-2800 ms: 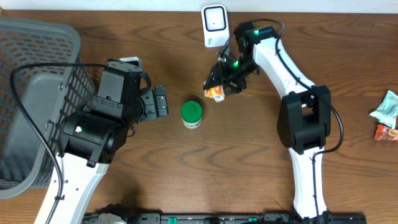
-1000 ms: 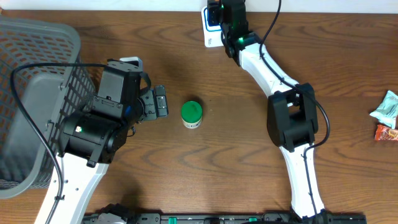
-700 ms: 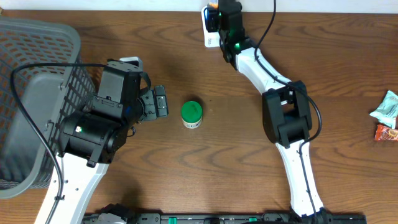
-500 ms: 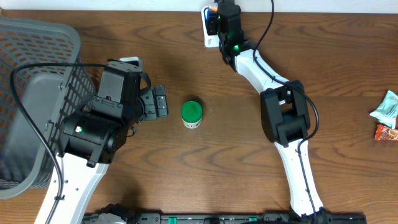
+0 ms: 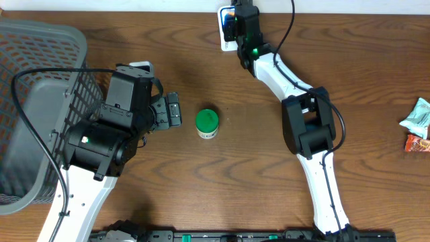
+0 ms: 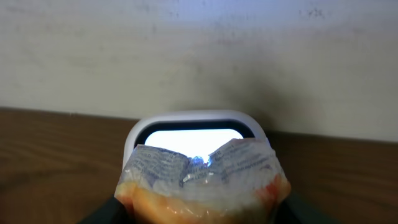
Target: Scan the item barcode
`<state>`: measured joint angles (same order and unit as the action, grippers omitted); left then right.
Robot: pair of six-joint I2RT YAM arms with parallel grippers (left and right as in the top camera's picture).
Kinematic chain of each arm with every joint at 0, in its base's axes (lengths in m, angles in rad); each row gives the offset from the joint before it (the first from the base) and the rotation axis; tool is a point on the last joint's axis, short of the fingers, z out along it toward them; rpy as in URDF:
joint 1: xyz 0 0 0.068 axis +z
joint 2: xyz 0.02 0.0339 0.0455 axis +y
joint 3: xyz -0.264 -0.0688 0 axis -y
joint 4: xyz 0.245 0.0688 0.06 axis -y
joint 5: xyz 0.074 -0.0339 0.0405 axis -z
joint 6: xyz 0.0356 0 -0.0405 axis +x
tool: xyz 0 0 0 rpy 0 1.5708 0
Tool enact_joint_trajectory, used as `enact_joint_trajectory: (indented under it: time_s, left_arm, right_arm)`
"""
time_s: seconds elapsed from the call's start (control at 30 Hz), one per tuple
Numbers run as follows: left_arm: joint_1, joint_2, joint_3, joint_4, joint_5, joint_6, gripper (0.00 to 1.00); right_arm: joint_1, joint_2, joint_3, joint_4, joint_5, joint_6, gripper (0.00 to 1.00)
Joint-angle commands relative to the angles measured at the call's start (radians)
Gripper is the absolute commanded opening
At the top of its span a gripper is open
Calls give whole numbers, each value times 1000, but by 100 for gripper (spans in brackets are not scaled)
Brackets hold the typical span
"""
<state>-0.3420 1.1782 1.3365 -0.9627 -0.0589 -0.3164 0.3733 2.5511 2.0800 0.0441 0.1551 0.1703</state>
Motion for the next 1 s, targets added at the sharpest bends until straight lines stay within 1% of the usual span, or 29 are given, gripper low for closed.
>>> enact_joint_trajectory:
  time_s: [0.0,0.07,0.13,0.27,0.33,0.47,0.5,0.6,0.7,0.8,0.97]
  left_arm:
    - [5,4,7,-2,-13,9,98]
    - [5,4,7,-2,-13,9,98]
    - [5,4,7,-2,-13,9,98]
    - [5,4,7,-2,-13,9,98]
    - [5,4,7,-2,-13,9,98]
    - [5,4,7,-2,-13,9,98]
    - [5,4,7,-2,-13,9,98]
    - [5,4,7,-2,-13,9,98]
    - [5,4,7,-2,-13,9,98]
    - [5,4,7,-2,-13,9,98]
    - [5,4,7,-2,-13,9,98]
  right_arm:
    - [-6,-107,-1,-60,12,-11,46]
    - [-10,-174,-1,-134,12,-11,46]
    - [-19,-254,-1,-248,12,-16,45]
    - [-44,-393,-1,-507,34,-102,43]
    - [-70,-456,-1,-644,104,-158,43]
    - [-150,-517,-1,-821,295,-267,43]
    - [-188,-518,-1,-871,366,-284,43]
    - [-279,-508,-2,-963,439,-284,45]
    - [-428,-478,-6,-1031,404,-262,44]
    - [-557,-444,-22,-1036,309,-204,44]
    - [-747,-365,-46,-1027,121,-193,45]
